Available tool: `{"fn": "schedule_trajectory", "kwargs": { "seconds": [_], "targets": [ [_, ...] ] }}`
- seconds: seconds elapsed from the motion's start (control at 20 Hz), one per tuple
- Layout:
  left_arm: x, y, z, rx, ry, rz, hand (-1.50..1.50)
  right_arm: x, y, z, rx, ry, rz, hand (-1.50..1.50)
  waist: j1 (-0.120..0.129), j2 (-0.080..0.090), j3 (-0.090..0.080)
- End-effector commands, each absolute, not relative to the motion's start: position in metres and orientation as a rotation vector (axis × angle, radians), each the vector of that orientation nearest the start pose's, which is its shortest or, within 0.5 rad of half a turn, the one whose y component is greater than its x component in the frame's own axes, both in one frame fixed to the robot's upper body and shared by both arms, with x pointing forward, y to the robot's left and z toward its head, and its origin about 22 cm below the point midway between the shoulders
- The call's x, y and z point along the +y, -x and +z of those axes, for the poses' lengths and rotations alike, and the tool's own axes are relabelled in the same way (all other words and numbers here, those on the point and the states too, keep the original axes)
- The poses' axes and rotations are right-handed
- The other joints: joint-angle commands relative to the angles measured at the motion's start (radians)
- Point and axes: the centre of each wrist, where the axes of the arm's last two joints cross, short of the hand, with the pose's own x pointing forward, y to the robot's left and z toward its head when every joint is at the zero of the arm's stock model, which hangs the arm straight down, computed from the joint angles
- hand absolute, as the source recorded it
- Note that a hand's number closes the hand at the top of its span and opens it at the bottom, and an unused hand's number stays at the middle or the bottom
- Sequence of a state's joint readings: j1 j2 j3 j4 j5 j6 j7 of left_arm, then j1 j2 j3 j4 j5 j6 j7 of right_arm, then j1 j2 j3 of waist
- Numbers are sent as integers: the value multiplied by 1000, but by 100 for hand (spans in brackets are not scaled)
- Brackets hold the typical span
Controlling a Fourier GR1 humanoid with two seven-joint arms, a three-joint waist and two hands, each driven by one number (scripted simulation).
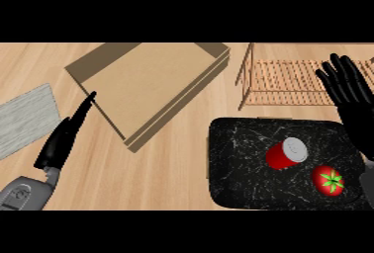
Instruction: Pick the can from the tray and place it in the tiered shelf
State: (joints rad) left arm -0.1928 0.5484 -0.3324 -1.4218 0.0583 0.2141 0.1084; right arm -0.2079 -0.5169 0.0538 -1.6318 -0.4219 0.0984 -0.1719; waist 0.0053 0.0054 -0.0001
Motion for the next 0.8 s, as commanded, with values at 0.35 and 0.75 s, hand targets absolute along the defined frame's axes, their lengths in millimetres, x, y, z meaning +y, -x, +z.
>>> {"fn": "schedule_trajectory", "kwargs": {
  "seconds": [0.35, 0.75],
  "targets": [
    [291, -234, -18, -1183, -169, 10, 0, -448, -243, 125, -1521, 636, 353, 150, -35, 22, -9],
    [286, -244, -14, -1131, -108, 68, 0, -458, -231, 102, -1595, 318, 380, -150, -33, -1, 1]
  ]
}}
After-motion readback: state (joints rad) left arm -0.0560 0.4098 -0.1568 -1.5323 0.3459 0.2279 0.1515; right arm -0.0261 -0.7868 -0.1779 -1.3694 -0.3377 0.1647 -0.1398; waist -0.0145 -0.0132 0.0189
